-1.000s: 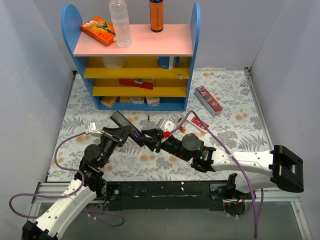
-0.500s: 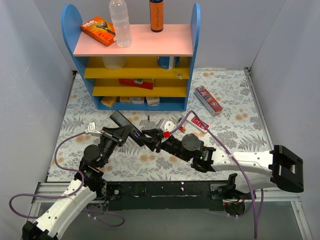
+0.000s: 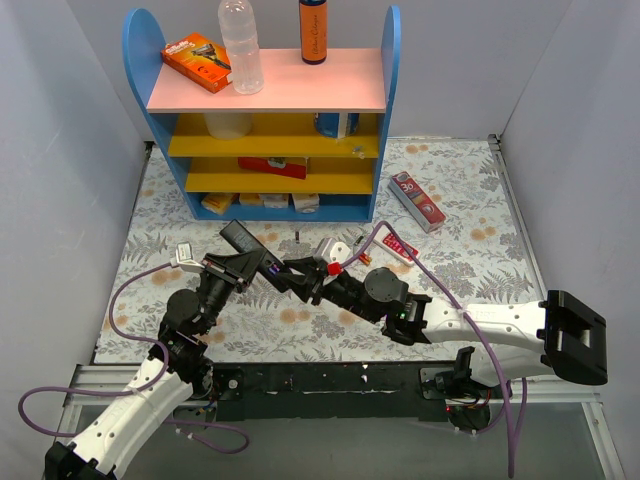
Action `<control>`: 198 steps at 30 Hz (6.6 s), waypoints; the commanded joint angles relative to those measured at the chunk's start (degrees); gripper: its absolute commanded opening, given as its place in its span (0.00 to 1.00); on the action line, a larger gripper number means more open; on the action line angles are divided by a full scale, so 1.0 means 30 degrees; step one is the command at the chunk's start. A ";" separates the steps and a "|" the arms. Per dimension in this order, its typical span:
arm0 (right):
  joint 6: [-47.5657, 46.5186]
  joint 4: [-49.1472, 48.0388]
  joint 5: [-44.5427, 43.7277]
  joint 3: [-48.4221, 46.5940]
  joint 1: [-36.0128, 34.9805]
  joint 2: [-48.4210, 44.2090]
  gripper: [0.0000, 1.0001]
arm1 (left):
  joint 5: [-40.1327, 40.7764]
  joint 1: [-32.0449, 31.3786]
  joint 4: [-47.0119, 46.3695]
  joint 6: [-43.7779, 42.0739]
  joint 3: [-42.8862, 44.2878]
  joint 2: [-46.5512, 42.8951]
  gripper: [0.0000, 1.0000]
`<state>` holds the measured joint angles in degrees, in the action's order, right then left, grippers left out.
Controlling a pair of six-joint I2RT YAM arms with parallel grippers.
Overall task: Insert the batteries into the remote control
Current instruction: Load the battery cover into the remote control, then place the remote control at the center of the board.
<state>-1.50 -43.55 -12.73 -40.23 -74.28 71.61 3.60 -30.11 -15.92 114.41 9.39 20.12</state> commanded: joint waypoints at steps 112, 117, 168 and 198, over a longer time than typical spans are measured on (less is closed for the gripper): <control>1.0103 0.5057 0.7228 -0.2910 0.4338 0.1087 0.79 | -0.2048 0.0016 -0.5560 0.3318 -0.0903 0.1116 0.00; 1.1543 0.3150 0.9777 -0.2353 0.5130 0.1733 0.75 | -0.2224 0.0016 -0.6468 0.3377 -0.1049 0.1291 0.00; 0.5304 1.6097 -0.2962 0.0956 0.7533 -0.7991 0.80 | -0.9312 -0.0188 -0.8496 -0.4501 0.4335 2.1026 0.18; 0.5451 2.1724 -1.2337 0.0607 0.7768 -1.4142 0.86 | 0.5264 0.1276 1.0900 -0.8544 0.9520 0.8154 0.98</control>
<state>15.16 21.67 -44.01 -36.62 -51.37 32.29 1.93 -26.46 0.60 96.82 30.61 54.30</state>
